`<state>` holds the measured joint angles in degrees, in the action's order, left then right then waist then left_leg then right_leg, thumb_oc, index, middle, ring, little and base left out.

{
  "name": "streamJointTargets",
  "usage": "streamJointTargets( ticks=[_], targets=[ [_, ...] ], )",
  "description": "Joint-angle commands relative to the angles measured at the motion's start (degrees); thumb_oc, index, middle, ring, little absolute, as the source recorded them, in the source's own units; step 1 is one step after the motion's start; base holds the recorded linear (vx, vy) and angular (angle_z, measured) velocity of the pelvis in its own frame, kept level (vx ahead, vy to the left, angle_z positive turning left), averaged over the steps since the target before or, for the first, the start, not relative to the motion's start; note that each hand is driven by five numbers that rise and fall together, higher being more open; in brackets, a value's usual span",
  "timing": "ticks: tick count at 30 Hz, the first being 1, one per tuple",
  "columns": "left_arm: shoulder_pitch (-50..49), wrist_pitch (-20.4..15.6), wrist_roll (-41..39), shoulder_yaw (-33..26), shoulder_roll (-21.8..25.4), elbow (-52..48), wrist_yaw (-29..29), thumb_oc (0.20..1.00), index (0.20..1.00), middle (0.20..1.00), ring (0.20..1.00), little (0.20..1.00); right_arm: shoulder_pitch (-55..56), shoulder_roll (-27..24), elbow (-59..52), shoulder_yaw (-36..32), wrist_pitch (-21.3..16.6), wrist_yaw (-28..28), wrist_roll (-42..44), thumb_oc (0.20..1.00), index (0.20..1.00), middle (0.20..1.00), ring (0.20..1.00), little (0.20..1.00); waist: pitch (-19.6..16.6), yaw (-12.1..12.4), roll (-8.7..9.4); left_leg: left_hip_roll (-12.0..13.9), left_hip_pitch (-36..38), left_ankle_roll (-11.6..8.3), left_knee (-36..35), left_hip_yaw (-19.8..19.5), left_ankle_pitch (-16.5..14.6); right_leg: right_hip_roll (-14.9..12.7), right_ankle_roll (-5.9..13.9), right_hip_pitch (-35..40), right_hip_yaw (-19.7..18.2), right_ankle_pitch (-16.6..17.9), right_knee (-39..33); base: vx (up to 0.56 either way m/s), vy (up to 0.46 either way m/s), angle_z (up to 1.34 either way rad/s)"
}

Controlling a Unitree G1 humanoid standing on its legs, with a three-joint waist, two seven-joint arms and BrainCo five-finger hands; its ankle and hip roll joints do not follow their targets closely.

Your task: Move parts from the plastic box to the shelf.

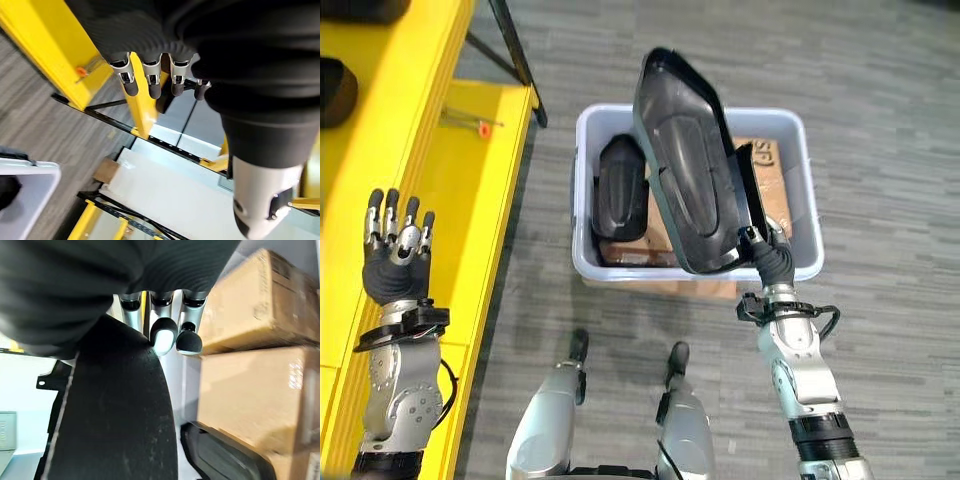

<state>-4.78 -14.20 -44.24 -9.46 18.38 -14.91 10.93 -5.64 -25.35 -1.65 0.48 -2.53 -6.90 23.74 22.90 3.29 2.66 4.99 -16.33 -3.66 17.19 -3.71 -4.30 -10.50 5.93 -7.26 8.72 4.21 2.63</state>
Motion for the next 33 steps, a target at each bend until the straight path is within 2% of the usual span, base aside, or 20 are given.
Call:
streamJointTargets(
  ticks=[1,4,6,7,8,9,10,12,14,15,16,17,19,21,22,23,25,27,30,33],
  targets=[
    [-3.3,-1.1,2.2,0.0,2.1,2.5,-1.3,1.000,1.000,1.000,1.000,1.000,0.2,-1.6,-3.2,-1.6,-3.2,2.9,-0.3,0.200,0.200,0.200,0.200,0.200,-8.8,0.6,0.01,5.2,6.4,-2.72,-9.8,1.0,5.9,-1.6,1.21,1.1,1.0,-12.8,13.4,0.00,-0.223,-0.08],
    [-5.3,-0.6,2.7,-0.8,0.9,2.4,-1.2,1.000,1.000,1.000,1.000,1.000,-0.4,-2.7,-3.2,-0.5,-2.8,3.7,0.1,0.200,0.200,0.200,0.200,0.200,-9.4,1.5,0.08,8.1,8.5,-3.87,-10.9,0.4,8.5,1.3,-0.59,2.7,1.6,-15.4,15.4,-0.04,-0.251,-0.05],
    [-6.4,-0.5,2.7,-0.7,-0.5,2.3,-0.9,1.000,1.000,1.000,1.000,1.000,-1.6,-3.3,-2.3,0.6,-2.7,3.5,1.2,0.200,0.200,0.200,0.200,0.200,-9.4,2.6,-0.39,9.7,8.8,-4.77,-11.7,-0.5,12.4,3.1,-1.86,3.5,2.8,-16.6,15.6,-0.07,-0.206,0.05],
    [-6.4,-0.5,2.7,-0.8,-0.5,2.3,-0.8,1.000,1.000,1.000,1.000,1.000,-1.6,-3.3,-2.3,0.7,-2.7,3.5,1.2,0.200,0.200,0.200,0.200,0.200,-9.4,2.5,-0.50,9.8,8.9,-4.86,-11.9,-0.6,12.5,3.3,-1.95,3.6,2.9,-16.6,15.5,-0.08,-0.173,0.16],
    [-7.0,-0.5,2.6,-0.8,-1.1,2.3,-0.7,1.000,1.000,1.000,1.000,1.000,-2.2,-3.9,-2.1,1.0,-2.7,3.5,0.9,0.200,0.200,0.200,0.200,0.200,-9.3,3.2,-0.75,10.6,8.7,-5.47,-12.6,-1.2,15.2,4.1,-2.60,3.9,3.6,-17.1,15.5,-0.13,-0.235,0.18],
    [-7.8,-0.1,3.3,-1.0,-2.4,2.0,-0.3,1.000,1.000,1.000,1.000,1.000,-4.0,-6.1,-3.3,0.5,-2.9,2.0,-3.7,0.200,0.200,0.200,0.200,0.200,-8.9,4.4,-1.26,11.1,8.2,-6.04,-14.6,-1.5,20.1,5.0,-3.49,4.6,6.2,-17.8,15.0,-0.20,-0.292,0.26],
    [-7.6,-0.2,3.3,-0.6,-3.0,2.2,-0.4,1.000,1.000,1.000,1.000,1.000,-4.5,-6.1,-2.9,0.4,-3.6,1.9,-2.1,0.200,0.200,0.200,0.200,0.200,-8.8,4.6,-1.46,11.2,7.1,-5.44,-14.3,-0.1,21.9,4.9,-3.91,5.0,8.0,-17.5,14.3,-0.23,-0.303,0.57],
    [-6.8,-0.1,2.7,0.5,-3.2,3.1,-0.3,1.000,1.000,1.000,1.000,1.000,-5.7,-4.9,-0.9,1.0,-4.1,1.2,0.8,0.200,0.200,0.200,0.200,0.200,-8.4,5.0,-0.59,10.3,5.2,-3.33,-10.7,5.4,19.3,3.8,-4.26,5.4,11.2,-16.2,12.9,-0.23,-0.257,1.15],
    [-7.0,0.0,3.2,0.4,-3.9,3.1,-1.0,1.000,1.000,1.000,1.000,1.000,-5.6,-4.7,-1.4,1.2,-3.9,0.7,-1.4,0.200,0.200,0.200,0.200,0.200,-8.3,5.5,-0.19,9.5,6.1,-2.61,-5.8,7.4,15.1,2.7,-4.41,5.1,13.4,-15.5,12.3,-0.23,-0.205,0.88],
    [-7.4,0.0,3.3,0.2,-4.1,2.9,-1.3,1.000,1.000,1.000,1.000,1.000,-4.9,-4.4,-1.9,0.8,-4.2,0.9,-1.2,0.200,0.200,0.200,0.200,0.200,-8.3,5.1,0.03,9.8,6.7,-2.21,-1.7,9.0,12.7,2.1,-4.80,5.1,14.8,-15.2,12.1,-0.12,-0.141,0.50],
    [-7.8,0.3,3.3,0.1,-4.4,3.0,-1.8,1.000,1.000,1.000,1.000,1.000,-3.8,-3.9,-2.0,0.3,-4.1,1.0,-1.4,0.200,0.200,0.200,0.200,0.200,-8.8,4.6,0.12,9.9,8.3,-2.61,-1.4,9.2,10.2,1.9,-4.67,5.3,15.0,-16.5,12.2,-0.10,-0.131,0.71],
    [-7.7,0.5,3.6,0.1,-4.4,2.8,-2.0,1.000,1.000,1.000,1.000,1.000,-2.4,-3.6,-2.7,-0.3,-4.0,1.4,-2.3,0.200,0.200,0.200,0.200,0.200,-9.0,4.0,0.27,10.9,9.6,-2.62,2.7,10.6,9.2,1.4,-5.09,5.1,16.5,-16.6,13.2,-0.06,-0.054,0.86],
    [-7.7,0.8,4.1,0.0,-4.2,2.4,-2.5,1.000,1.000,1.000,1.000,1.000,0.0,-2.6,-3.6,-1.5,-3.8,1.6,-3.4,0.200,0.200,0.200,0.200,0.200,-10.1,2.4,-0.07,12.5,13.2,-2.61,3.7,12.4,8.3,0.2,-5.46,4.3,19.7,-17.3,15.0,-0.12,0.012,1.07],
    [-6.9,1.0,4.1,0.5,-3.9,1.7,-2.8,1.000,1.000,1.000,1.000,1.000,2.2,-1.2,-3.5,-2.7,-3.8,1.4,-3.5,0.200,0.200,0.200,0.200,0.200,-11.0,0.5,-0.64,14.6,17.3,-2.85,2.8,13.8,8.3,-2.1,-5.39,2.8,23.0,-18.0,18.9,-0.09,0.078,0.69],
    [-6.9,1.0,4.1,0.5,-3.9,1.7,-2.8,1.000,1.000,1.000,1.000,1.000,2.2,-1.2,-3.5,-2.7,-3.7,1.4,-3.5,0.200,0.200,0.200,0.200,0.200,-10.9,0.4,-0.60,14.6,17.3,-2.85,2.8,13.7,8.4,-2.2,-5.38,2.8,23.0,-18.1,19.0,-0.12,0.173,0.86],
    [-5.9,1.2,3.8,1.7,-3.6,1.3,-3.3,1.000,1.000,1.000,1.000,1.000,3.6,-0.6,-3.3,-3.7,-3.6,0.8,-3.9,0.200,0.200,0.200,0.200,0.200,-11.4,-0.9,-1.42,15.7,20.1,-3.31,0.1,14.5,8.3,-4.8,-4.82,1.5,25.3,-17.7,22.1,-0.13,0.218,1.01],
    [-5.8,1.4,4.5,2.7,-2.9,1.0,-3.7,1.000,1.000,1.000,1.000,1.000,4.1,0.0,-3.1,-4.5,-3.3,0.5,-3.0,0.200,0.200,0.200,0.200,0.200,-11.9,-1.7,-2.32,13.6,21.5,-3.04,-6.7,13.5,5.4,-7.8,-3.05,0.3,26.7,-16.7,24.7,-0.12,0.287,1.11],
    [-6.0,1.6,4.1,2.4,-3.0,0.6,-3.9,1.000,1.000,1.000,1.000,1.000,4.8,0.3,-3.6,-5.5,-3.2,0.8,-2.9,0.200,0.200,0.200,0.200,0.200,-12.4,-1.8,-2.53,13.1,22.5,-3.36,-9.7,15.2,2.9,-10.0,-2.54,0.8,27.9,-15.7,25.5,-0.04,0.235,0.96],
    [-6.0,1.4,4.3,2.3,-2.4,0.5,-3.8,1.000,1.000,1.000,1.000,1.000,5.6,1.1,-3.6,-6.4,-3.4,0.5,-2.5,0.200,0.200,0.200,0.200,0.200,-11.7,-1.1,-2.16,11.0,20.7,-3.00,-9.6,14.3,-0.1,-13.8,-0.27,2.6,30.5,-12.2,24.2,-0.05,0.216,0.71],
    [-6.6,1.4,4.7,1.2,-1.7,0.7,-3.5,1.000,1.000,1.000,1.000,1.000,5.7,2.0,-3.1,-6.0,-3.1,0.7,-2.0,0.200,0.200,0.200,0.200,0.200,-11.3,-0.2,-1.74,8.9,19.8,-2.76,-11.1,12.7,-0.6,-15.3,1.49,4.4,31.9,-8.9,21.7,-0.04,0.209,0.69]
  ],
)
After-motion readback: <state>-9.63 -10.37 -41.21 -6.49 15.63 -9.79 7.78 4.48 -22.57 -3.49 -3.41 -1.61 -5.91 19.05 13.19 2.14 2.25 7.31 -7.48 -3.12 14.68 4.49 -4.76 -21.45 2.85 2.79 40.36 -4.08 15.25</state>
